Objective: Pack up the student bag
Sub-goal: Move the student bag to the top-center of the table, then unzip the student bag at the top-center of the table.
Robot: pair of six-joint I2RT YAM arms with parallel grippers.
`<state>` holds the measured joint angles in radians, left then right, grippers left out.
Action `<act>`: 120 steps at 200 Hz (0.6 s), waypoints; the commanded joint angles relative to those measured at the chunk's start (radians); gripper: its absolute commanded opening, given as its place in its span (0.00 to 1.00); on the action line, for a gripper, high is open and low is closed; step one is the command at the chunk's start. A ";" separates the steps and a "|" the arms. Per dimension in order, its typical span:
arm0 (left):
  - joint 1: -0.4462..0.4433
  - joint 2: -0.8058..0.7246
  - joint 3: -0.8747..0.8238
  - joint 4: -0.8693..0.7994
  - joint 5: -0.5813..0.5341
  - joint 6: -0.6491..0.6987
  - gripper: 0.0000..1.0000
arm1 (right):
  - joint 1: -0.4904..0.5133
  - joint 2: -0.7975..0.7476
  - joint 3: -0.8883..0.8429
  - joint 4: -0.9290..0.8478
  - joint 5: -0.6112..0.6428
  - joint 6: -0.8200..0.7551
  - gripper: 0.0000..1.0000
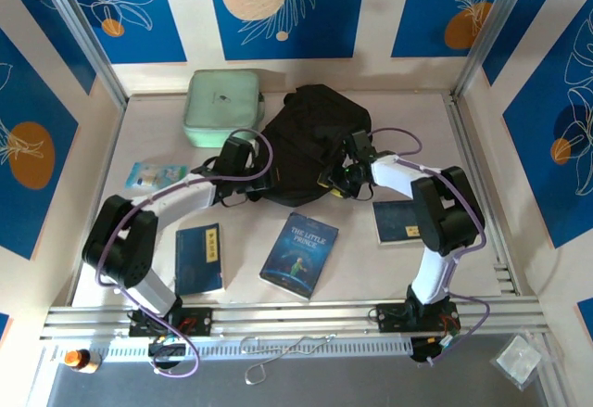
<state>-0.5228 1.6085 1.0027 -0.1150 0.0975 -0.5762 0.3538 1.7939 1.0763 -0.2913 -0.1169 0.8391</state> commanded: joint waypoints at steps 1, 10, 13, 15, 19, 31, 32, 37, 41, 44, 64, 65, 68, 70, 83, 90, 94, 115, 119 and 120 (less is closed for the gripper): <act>-0.044 -0.013 0.055 -0.035 0.052 0.075 0.62 | -0.014 -0.084 -0.053 0.017 -0.036 0.005 0.45; -0.061 -0.001 0.071 -0.032 0.061 0.080 0.61 | -0.017 -0.099 -0.077 0.027 -0.037 0.004 0.44; -0.066 0.004 0.077 -0.030 0.064 0.081 0.61 | -0.019 -0.103 -0.083 0.029 -0.037 0.004 0.44; -0.070 0.005 0.079 -0.027 0.067 0.083 0.61 | -0.020 -0.103 -0.086 0.031 -0.037 0.004 0.44; -0.077 0.012 0.085 -0.021 0.071 0.085 0.60 | -0.023 -0.106 -0.096 0.033 -0.037 0.004 0.43; -0.096 0.037 0.100 -0.002 0.085 0.086 0.59 | -0.030 -0.106 -0.120 0.045 -0.045 0.007 0.40; -0.097 0.040 0.101 0.000 0.086 0.086 0.59 | -0.030 -0.105 -0.122 0.047 -0.046 0.007 0.39; -0.103 0.053 0.108 0.007 0.094 0.083 0.58 | -0.034 -0.101 -0.131 0.052 -0.051 0.010 0.38; -0.108 0.065 0.114 0.010 0.101 0.079 0.57 | -0.036 -0.096 -0.138 0.055 -0.054 0.013 0.36; -0.112 0.075 0.120 0.013 0.106 0.076 0.56 | -0.037 -0.093 -0.141 0.058 -0.057 0.016 0.35; -0.133 0.139 0.164 0.013 0.146 0.057 0.51 | -0.044 -0.073 -0.172 0.079 -0.064 0.035 0.28; -0.134 0.142 0.166 0.013 0.148 0.055 0.50 | -0.044 -0.072 -0.173 0.080 -0.064 0.037 0.27; -0.138 0.150 0.173 0.013 0.152 0.052 0.50 | -0.045 -0.068 -0.179 0.083 -0.063 0.040 0.27; -0.141 0.156 0.178 0.012 0.156 0.050 0.49 | -0.046 -0.066 -0.181 0.086 -0.064 0.042 0.26; -0.153 0.190 0.206 0.015 0.177 0.039 0.46 | -0.052 -0.048 -0.201 0.111 -0.075 0.057 0.22; -0.162 0.205 0.220 0.017 0.185 0.034 0.45 | -0.057 -0.040 -0.211 0.129 -0.084 0.065 0.21; -0.166 0.213 0.228 0.018 0.188 0.032 0.44 | -0.059 -0.034 -0.218 0.138 -0.090 0.069 0.21; -0.181 0.256 0.274 0.000 0.198 0.019 0.40 | -0.065 -0.008 -0.237 0.174 -0.112 0.084 0.20; -0.182 0.266 0.284 -0.003 0.199 0.017 0.40 | -0.065 -0.004 -0.239 0.178 -0.116 0.085 0.20; -0.183 0.268 0.287 -0.004 0.200 0.017 0.39 | -0.065 -0.003 -0.239 0.179 -0.116 0.086 0.20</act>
<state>-0.6857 1.8359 1.2133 -0.1062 0.2489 -0.5419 0.2962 1.7397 0.8795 -0.1139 -0.1970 0.8982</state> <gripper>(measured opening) 0.416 0.203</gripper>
